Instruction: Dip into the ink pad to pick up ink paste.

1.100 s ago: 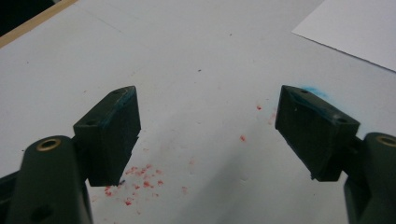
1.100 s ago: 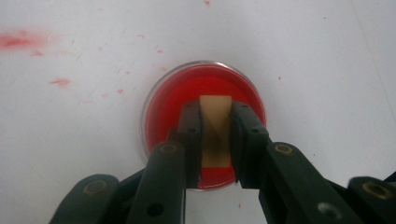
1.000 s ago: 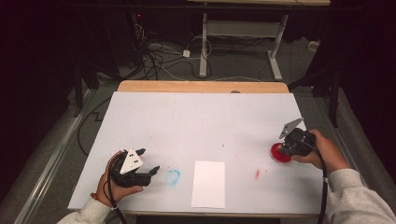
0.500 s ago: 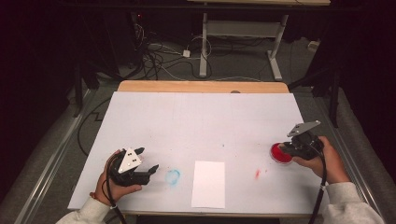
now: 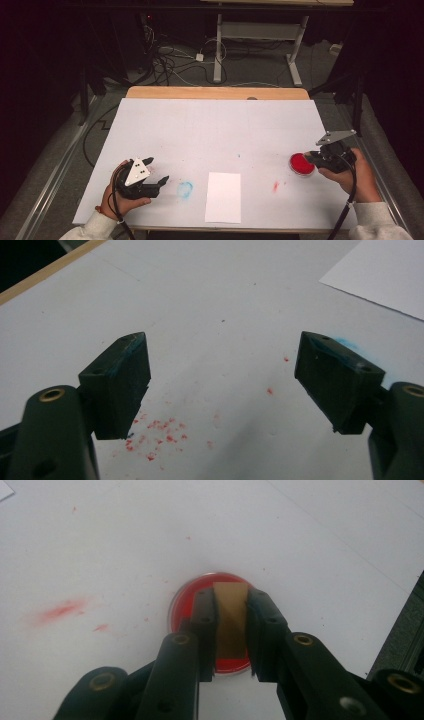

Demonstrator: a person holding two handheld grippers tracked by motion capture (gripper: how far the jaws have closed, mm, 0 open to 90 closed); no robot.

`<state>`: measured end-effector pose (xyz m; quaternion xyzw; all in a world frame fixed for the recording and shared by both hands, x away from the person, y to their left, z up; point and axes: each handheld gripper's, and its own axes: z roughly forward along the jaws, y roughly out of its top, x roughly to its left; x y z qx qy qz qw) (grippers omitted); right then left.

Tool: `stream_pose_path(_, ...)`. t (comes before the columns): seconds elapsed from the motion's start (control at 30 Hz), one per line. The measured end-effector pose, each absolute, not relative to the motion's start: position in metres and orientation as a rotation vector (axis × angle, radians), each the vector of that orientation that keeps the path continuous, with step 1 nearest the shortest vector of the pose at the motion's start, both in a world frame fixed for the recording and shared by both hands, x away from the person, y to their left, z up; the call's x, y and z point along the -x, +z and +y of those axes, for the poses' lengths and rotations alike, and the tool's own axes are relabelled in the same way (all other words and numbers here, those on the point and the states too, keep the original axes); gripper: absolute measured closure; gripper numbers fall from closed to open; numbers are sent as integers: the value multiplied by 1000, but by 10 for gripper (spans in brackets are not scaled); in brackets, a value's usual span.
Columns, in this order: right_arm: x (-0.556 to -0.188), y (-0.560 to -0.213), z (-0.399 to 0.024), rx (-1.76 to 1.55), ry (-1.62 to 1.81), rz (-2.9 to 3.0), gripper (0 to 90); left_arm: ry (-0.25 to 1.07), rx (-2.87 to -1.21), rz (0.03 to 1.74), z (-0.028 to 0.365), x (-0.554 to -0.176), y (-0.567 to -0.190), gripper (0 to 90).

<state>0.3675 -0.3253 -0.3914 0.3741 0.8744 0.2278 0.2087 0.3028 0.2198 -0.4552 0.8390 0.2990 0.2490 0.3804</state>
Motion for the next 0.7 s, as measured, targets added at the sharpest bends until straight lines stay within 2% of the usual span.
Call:
stream_pose_path(0.4,-364,-390,-321,-1048,641,2439,759,651,-2144,754,219,-302,-454,216)
stream_pose_path(0.7,-374,-413,-323,-1092,577,2497,759,650,-2159,744,216,-302,-454,216)
